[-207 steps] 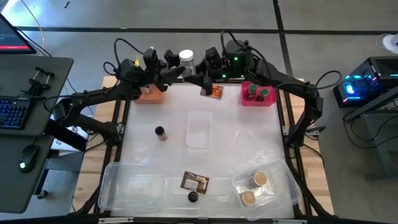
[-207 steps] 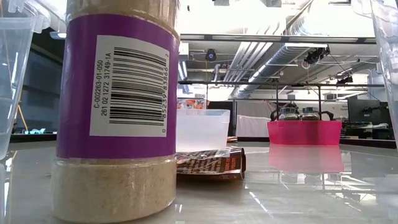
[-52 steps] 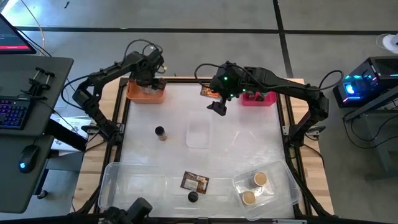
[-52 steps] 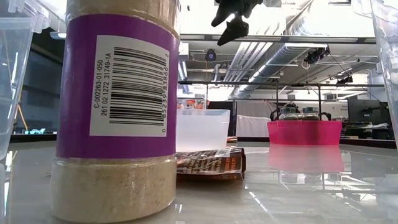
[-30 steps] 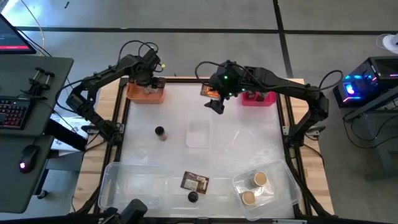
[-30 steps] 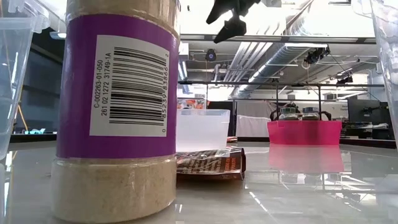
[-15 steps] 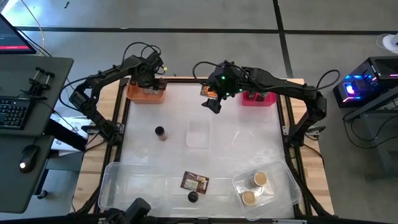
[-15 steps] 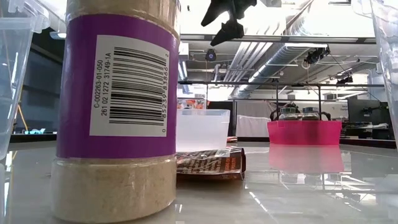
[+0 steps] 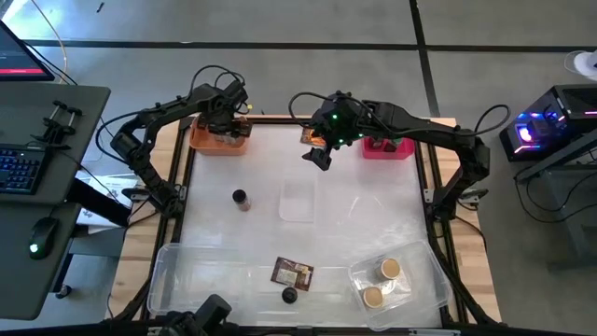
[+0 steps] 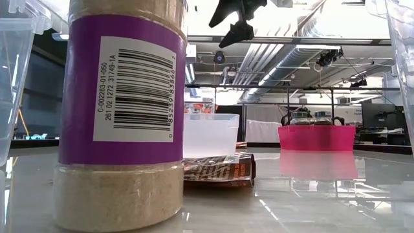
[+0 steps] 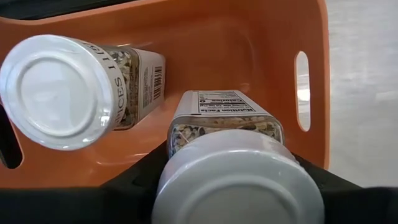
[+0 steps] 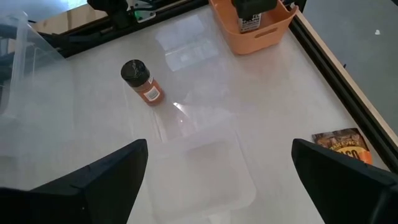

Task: Sort spices by type
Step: Put the white seasoning bottle into the orange bin

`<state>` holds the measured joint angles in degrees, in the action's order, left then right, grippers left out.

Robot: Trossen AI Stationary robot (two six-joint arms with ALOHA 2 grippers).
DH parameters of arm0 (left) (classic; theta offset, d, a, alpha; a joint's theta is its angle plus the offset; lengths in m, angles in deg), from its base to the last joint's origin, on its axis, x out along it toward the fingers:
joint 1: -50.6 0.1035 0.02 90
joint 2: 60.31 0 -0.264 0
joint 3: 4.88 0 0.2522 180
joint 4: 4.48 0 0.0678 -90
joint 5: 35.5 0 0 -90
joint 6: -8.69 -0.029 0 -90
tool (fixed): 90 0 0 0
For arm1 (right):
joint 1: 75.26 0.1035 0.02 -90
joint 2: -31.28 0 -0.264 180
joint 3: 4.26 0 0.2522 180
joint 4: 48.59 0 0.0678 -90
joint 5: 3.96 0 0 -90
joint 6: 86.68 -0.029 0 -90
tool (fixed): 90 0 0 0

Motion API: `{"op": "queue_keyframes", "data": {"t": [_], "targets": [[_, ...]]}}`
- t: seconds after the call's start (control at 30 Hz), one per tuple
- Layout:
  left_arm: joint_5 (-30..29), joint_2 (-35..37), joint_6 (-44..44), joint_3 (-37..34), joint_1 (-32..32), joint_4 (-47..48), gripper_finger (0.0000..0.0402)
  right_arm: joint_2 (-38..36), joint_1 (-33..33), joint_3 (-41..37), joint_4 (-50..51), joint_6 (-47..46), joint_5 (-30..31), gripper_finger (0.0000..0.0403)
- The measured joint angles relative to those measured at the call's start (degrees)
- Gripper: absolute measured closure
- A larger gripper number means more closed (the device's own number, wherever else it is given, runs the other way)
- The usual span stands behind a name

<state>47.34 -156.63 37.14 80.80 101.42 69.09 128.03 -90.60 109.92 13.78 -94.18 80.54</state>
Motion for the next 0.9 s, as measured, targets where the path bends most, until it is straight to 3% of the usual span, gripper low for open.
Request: {"op": "queue_keyframes", "data": {"t": [0.33, 0.9], "targets": [[0.15, 0.00, 0.44, 0.00, 0.00, -0.07, 0.0195, 0.00, 0.00, 0.00, 0.01, 0.00, 0.00, 0.0009], [3.59, 1.98, -0.67, 0.13, 0.00, 0.59, 0.0192, 0.00, 0.00, 0.00, 0.01, 0.31, 0.00, 0.0009]]}}
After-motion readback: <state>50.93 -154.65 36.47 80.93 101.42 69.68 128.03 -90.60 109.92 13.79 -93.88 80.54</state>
